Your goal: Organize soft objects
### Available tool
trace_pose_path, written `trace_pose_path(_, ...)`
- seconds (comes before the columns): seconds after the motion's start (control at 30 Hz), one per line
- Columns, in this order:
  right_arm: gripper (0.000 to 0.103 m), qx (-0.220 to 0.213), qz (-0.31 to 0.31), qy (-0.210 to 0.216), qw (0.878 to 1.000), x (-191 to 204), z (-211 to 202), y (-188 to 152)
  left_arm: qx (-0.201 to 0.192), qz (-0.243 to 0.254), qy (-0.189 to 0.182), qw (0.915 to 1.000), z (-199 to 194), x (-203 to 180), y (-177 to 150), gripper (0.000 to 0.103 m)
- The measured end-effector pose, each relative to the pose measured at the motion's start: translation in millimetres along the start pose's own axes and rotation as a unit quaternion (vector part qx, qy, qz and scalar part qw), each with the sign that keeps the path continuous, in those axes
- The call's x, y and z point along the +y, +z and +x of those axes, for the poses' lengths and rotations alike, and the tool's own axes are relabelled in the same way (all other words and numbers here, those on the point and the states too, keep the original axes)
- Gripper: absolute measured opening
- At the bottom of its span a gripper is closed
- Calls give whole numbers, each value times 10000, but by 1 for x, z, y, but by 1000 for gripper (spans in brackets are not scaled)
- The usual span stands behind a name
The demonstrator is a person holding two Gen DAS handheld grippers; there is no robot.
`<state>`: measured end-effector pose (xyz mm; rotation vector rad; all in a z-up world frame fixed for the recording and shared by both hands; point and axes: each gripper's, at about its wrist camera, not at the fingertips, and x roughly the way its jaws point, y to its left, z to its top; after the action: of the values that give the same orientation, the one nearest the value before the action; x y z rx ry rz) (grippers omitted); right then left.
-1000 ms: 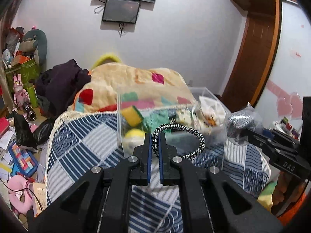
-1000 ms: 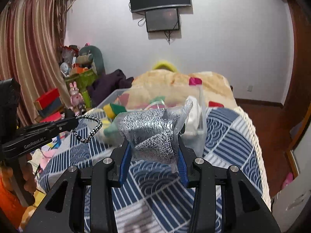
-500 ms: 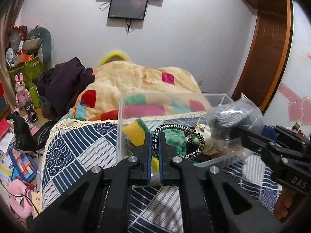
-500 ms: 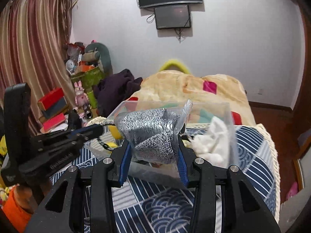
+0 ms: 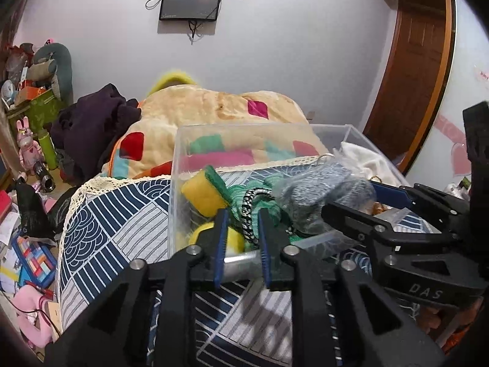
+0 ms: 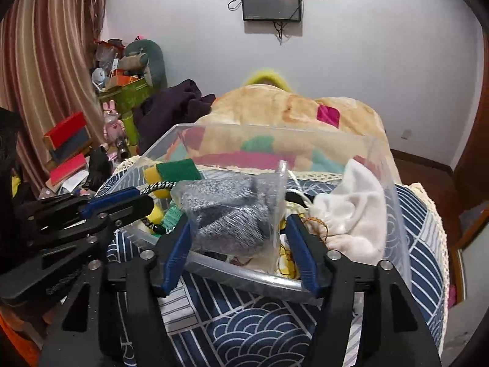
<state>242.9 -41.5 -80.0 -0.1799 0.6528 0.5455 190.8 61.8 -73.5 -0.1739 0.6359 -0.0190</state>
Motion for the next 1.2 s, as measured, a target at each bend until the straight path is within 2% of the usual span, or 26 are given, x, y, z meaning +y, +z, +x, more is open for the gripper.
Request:
trace_pose_path(0.17,60,-151,-5,75,9999,-3,-20,-1,-180,20,-70,9998,-22,-4,1,30)
trace_pose_path(0.43,60,-784,16,232,9966,-5,-79,-3,-721,190,-245,9969,-79,-21,6,45)
trace_pose_path(0.53,60,-1107,-12,229,9936,-3,-108,-3,-959,252,-329,9945,-104,-29,5,52)
trace_pose_path(0.6,60,-1262,0,252,9917,-2,-122,-3,-1140,326,-356,9923,-122,-37,4,62)
trace_pose_path(0.63,65,-1374,21,265,9902,-1,-131,-4,-1228,350,-363,9912,-130,-40,3,65)
trace_pose_path(0.73,88,-1682,59,221,9855,1,-150,-8,-1505,460,-383,9868,-153,-49,-2,77)
trace_pose_path(0.8,90,-1835,63,195,9828,1,-160,-11,-1656,509,-336,9843,-166,-54,-5,91)
trace_pose_path(0.87,95,-1904,86,150,9816,3,-165,-13,-1789,532,-312,9819,-176,-56,-8,95)
trace_pose_path(0.93,103,-2008,117,65,9795,3,-171,-20,-1852,553,-306,9807,-183,-59,-10,97)
trace_pose_path(1.0,103,-2040,90,-8,9789,5,-173,-23,-1947,526,-276,9791,-190,-59,-13,103)
trace_pose_path(1.2,103,-2089,81,-89,9779,9,-177,-33,-2031,414,-114,9782,-198,-56,-24,103)
